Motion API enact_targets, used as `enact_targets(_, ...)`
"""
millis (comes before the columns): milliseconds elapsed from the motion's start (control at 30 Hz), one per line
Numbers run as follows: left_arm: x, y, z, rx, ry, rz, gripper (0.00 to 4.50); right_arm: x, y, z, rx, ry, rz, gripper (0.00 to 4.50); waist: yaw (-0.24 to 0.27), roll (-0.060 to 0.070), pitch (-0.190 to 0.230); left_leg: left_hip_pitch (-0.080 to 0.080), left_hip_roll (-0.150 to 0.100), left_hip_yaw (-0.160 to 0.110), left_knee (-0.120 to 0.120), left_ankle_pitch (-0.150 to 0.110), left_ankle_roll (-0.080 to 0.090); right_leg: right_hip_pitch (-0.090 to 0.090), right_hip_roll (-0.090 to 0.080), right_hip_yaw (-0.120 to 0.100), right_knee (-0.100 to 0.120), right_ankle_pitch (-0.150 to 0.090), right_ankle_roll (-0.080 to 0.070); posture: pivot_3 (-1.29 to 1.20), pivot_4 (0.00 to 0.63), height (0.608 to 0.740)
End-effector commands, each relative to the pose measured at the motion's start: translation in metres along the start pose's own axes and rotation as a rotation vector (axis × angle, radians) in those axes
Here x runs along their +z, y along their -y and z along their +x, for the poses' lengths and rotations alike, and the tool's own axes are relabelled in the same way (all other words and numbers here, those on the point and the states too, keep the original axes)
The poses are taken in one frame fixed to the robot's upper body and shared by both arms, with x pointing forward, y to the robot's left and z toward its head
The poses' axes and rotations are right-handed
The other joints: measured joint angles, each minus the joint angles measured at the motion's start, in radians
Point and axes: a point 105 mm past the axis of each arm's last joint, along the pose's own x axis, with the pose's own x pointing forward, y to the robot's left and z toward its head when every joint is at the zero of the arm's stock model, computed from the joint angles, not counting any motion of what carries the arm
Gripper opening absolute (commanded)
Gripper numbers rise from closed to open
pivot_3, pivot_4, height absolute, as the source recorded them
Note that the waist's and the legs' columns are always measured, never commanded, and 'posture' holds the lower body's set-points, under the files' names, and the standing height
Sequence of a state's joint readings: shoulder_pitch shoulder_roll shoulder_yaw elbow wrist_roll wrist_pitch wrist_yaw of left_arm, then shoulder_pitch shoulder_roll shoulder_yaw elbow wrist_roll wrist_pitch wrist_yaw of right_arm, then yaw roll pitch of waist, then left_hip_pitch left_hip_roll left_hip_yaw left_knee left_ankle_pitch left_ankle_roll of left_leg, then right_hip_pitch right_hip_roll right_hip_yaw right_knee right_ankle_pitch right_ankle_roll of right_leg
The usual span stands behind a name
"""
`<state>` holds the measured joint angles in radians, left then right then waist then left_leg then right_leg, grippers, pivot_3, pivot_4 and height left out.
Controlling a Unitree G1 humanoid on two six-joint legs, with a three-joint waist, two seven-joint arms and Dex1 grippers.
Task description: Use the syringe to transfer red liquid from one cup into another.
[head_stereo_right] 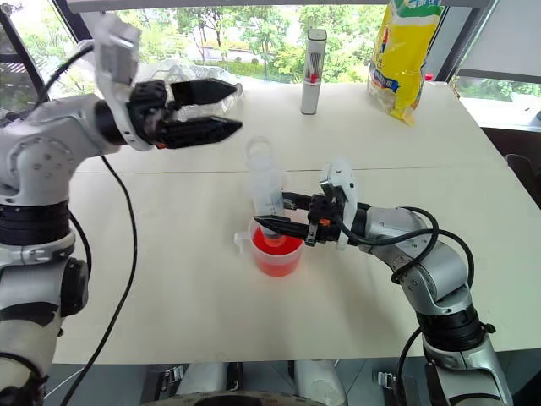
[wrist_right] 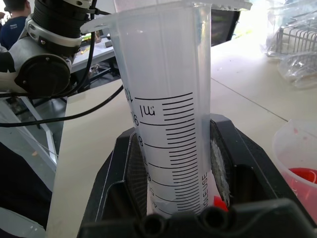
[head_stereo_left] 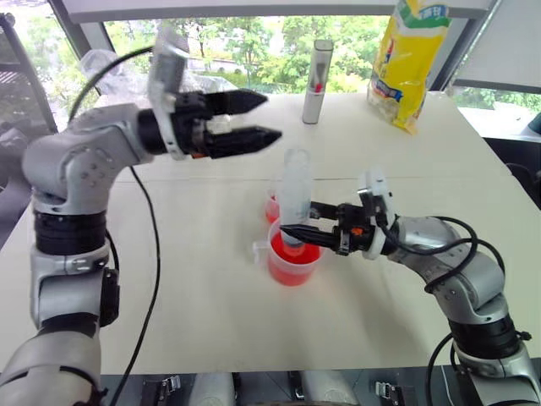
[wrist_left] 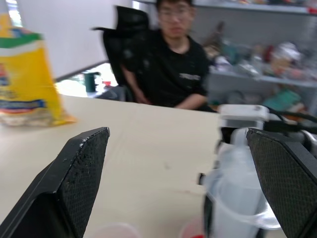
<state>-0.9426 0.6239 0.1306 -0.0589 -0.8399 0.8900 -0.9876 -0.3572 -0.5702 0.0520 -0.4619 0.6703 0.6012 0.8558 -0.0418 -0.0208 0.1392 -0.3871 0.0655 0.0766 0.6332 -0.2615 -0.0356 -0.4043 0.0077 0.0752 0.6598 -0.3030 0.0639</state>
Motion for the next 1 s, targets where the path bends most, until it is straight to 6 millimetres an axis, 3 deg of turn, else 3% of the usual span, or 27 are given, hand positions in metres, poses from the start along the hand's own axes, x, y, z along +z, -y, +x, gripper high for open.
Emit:
enact_targets(33, 0.011, 0.005, -0.009, 0.018, 0.042, 0.004, 4.49, 0.015, -0.003, -0.001, 0.006, 0.042, -0.066, 1.38, 0.000, 0.000, 0.000, 0.000, 0.000, 0.000, 0.000, 0.000, 0.000, 0.000, 0.000, 0.000, 0.000, 0.000, 0.000, 0.00, 0.150, 0.740)
enact_targets(333, -0.018, -0.013, -0.031, 0.162, -0.032, -0.004, 4.49, 0.024, 0.000, -0.003, 0.004, 0.052, -0.091, 1.38, 0.000, 0.000, 0.000, 0.001, 0.000, 0.001, 0.000, 0.000, -0.001, 0.000, -0.001, 0.000, 0.002, 0.000, 0.000, 0.00, 0.150, 0.740)
enact_targets(567, -0.034, -0.019, -0.036, 0.197, -0.071, 0.014, 4.49, 0.072, 0.010, -0.009, 0.035, 0.106, -0.166, 1.38, 0.001, 0.000, 0.000, 0.001, 0.000, 0.001, 0.000, 0.000, -0.001, 0.000, -0.001, 0.000, 0.002, 0.000, 0.000, 0.00, 0.150, 0.740)
enact_targets(733, -0.034, -0.020, -0.035, 0.205, -0.058, 0.023, 4.49, 0.105, 0.039, -0.007, 0.045, 0.139, -0.204, 1.38, -0.002, 0.000, 0.000, 0.002, 0.000, 0.002, 0.000, 0.000, -0.001, -0.001, -0.001, 0.000, 0.002, 0.000, 0.000, 0.00, 0.150, 0.740)
enact_targets(867, -0.034, -0.019, -0.036, 0.219, -0.051, 0.032, 4.49, 0.098, 0.072, 0.009, 0.020, 0.142, -0.188, 1.38, -0.003, -0.001, 0.000, 0.003, 0.000, 0.002, -0.001, 0.000, 0.000, 0.000, 0.000, 0.000, 0.002, 0.000, 0.000, 0.00, 0.150, 0.740)
enact_targets(1000, -0.032, -0.016, -0.037, 0.228, -0.053, 0.046, 4.49, 0.074, 0.098, 0.028, 0.000, 0.122, -0.153, 1.38, -0.003, 0.000, 0.000, 0.001, 0.000, 0.002, -0.001, 0.000, 0.000, -0.001, 0.000, 0.002, 0.002, 0.000, 0.000, 0.00, 0.150, 0.740)
